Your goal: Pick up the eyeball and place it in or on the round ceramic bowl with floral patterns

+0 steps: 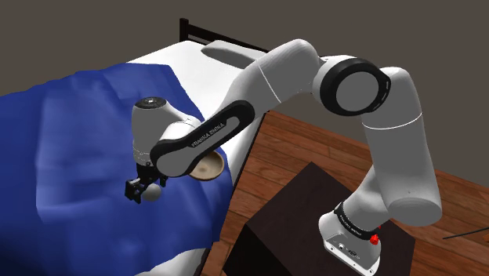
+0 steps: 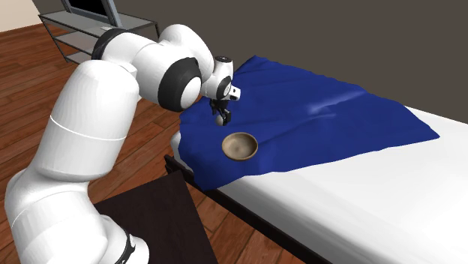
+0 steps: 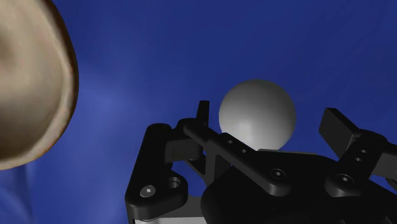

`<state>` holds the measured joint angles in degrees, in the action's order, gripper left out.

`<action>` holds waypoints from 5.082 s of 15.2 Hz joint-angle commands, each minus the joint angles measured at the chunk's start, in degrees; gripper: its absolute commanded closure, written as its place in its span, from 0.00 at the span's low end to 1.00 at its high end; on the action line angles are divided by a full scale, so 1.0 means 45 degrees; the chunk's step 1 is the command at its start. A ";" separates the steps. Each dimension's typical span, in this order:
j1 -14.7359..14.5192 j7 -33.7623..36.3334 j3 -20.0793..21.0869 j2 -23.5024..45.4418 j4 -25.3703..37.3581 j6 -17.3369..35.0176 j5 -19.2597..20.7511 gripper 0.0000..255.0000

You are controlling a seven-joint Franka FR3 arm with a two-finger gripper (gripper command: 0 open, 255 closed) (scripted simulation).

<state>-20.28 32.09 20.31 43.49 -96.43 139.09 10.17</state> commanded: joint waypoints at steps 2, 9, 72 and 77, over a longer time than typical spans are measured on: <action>-0.0038 0.0038 -0.0018 0.0055 -0.0031 0.0093 0.0023 0.00; -0.0038 0.0038 -0.0018 0.0054 -0.0032 0.0093 0.0023 1.00; 0.4450 -0.4965 0.0124 -0.4645 -0.5823 0.0946 -0.2053 1.00; 0.4450 -0.4965 0.0124 -0.4645 -0.5823 0.0946 -0.2052 1.00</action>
<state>-0.25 9.74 20.87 22.58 -122.63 143.33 0.93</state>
